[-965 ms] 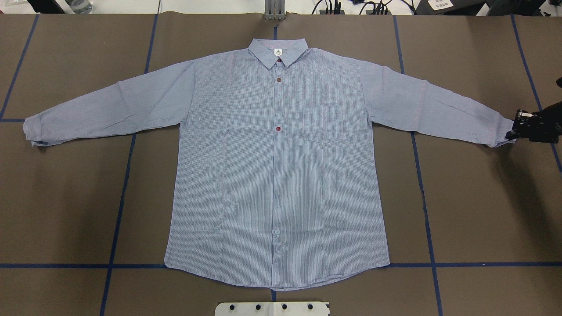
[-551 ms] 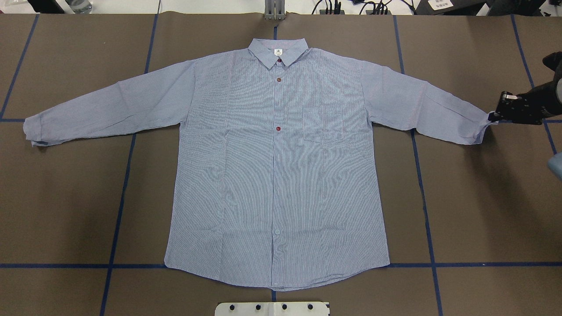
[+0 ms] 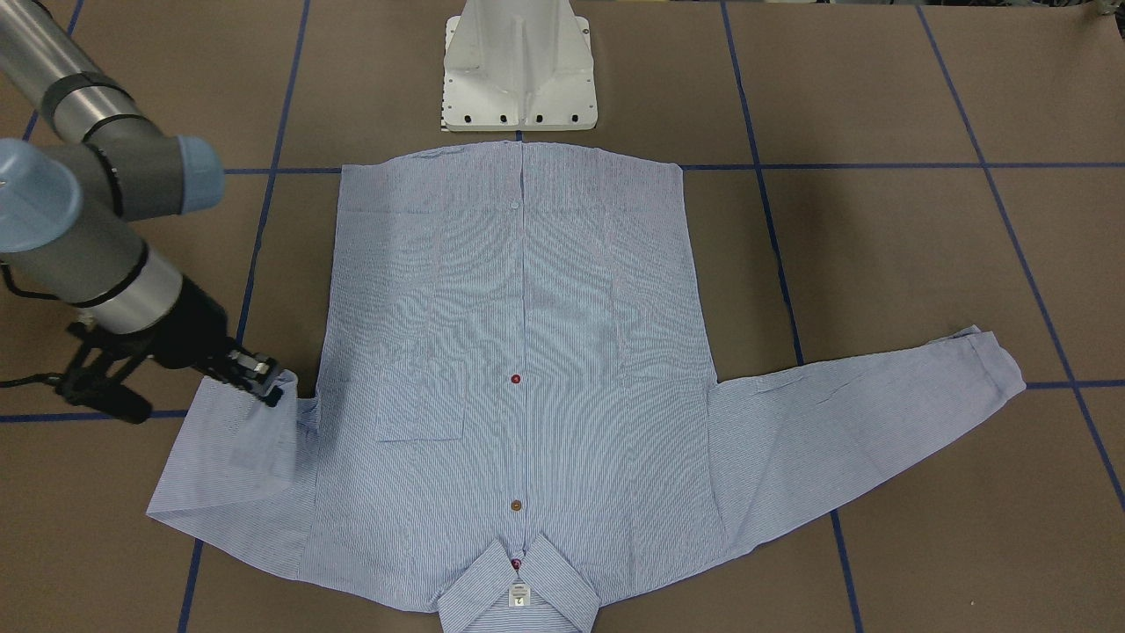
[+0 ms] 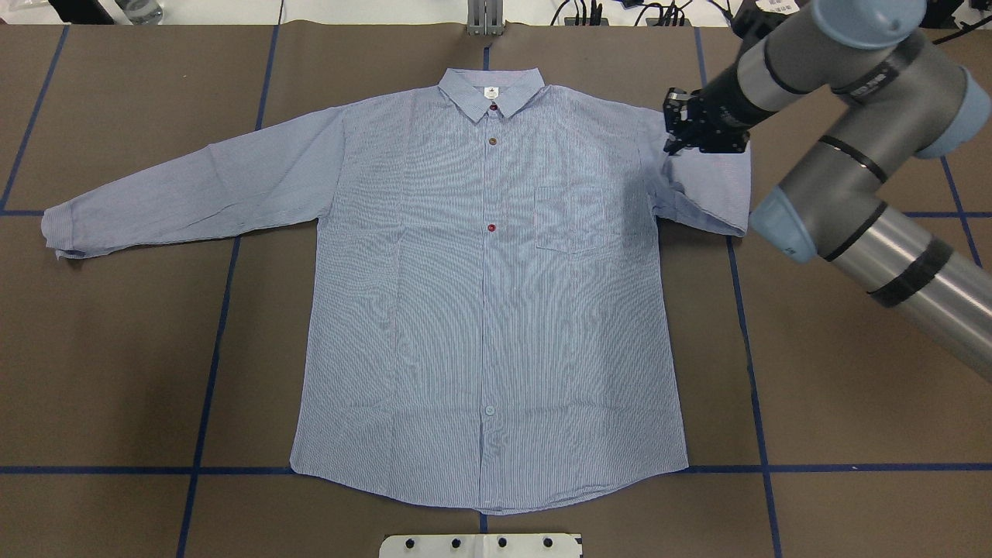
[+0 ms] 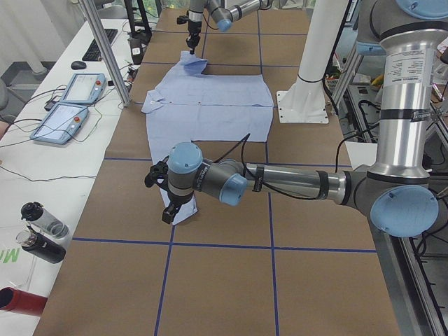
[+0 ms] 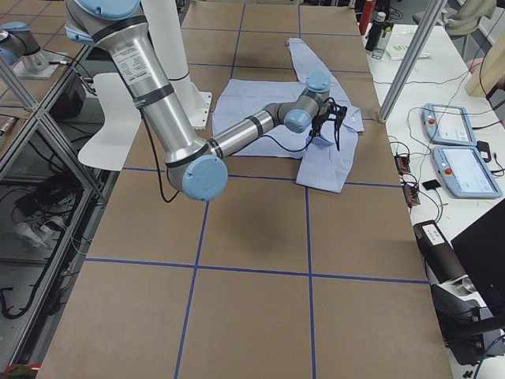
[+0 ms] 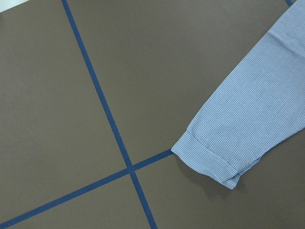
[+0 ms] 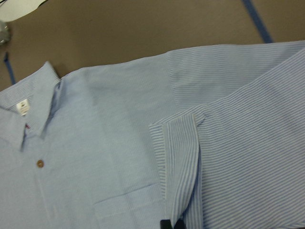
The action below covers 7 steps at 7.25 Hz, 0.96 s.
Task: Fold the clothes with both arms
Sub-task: 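Carry the grasped sleeve with the right gripper across onto the shirt front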
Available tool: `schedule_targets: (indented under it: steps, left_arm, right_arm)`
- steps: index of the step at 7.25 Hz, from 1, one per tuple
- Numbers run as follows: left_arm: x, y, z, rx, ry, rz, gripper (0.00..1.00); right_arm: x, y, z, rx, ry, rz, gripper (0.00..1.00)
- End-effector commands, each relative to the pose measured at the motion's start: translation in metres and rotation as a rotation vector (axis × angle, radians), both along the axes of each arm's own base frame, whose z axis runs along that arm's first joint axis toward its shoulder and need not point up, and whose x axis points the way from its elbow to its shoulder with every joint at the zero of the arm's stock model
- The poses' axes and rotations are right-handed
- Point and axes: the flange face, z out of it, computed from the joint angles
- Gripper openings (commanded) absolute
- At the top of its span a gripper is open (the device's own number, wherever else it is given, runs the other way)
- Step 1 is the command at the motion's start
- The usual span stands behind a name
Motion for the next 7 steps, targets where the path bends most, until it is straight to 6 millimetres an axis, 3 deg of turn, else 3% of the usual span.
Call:
schedule_targets:
  steps: [1,2,3,5,7]
  left_arm:
    - [0.001,0.000,0.001,-0.004,0.001,0.001,1.00]
    - [0.001,0.000,0.002,-0.004,-0.002,-0.001,1.00]
    - [0.002,-0.001,0.003,-0.007,-0.003,0.000,1.00]
    - [0.002,-0.001,0.000,-0.001,-0.004,0.000,1.00]
    - [0.004,-0.003,-0.001,0.001,-0.008,0.000,1.00]
  right_arm:
    - [-0.095,0.017,-0.088,0.045,-0.005,0.042,0.00]
    - [-0.130,0.015,-0.116,0.024,-0.008,0.091,0.00]
    - [-0.153,0.010,-0.132,0.020,-0.001,0.117,0.00]
    - [-0.188,0.000,-0.168,0.038,-0.001,0.131,0.00]
    - [-0.217,0.007,-0.174,0.045,-0.039,0.167,0.00]
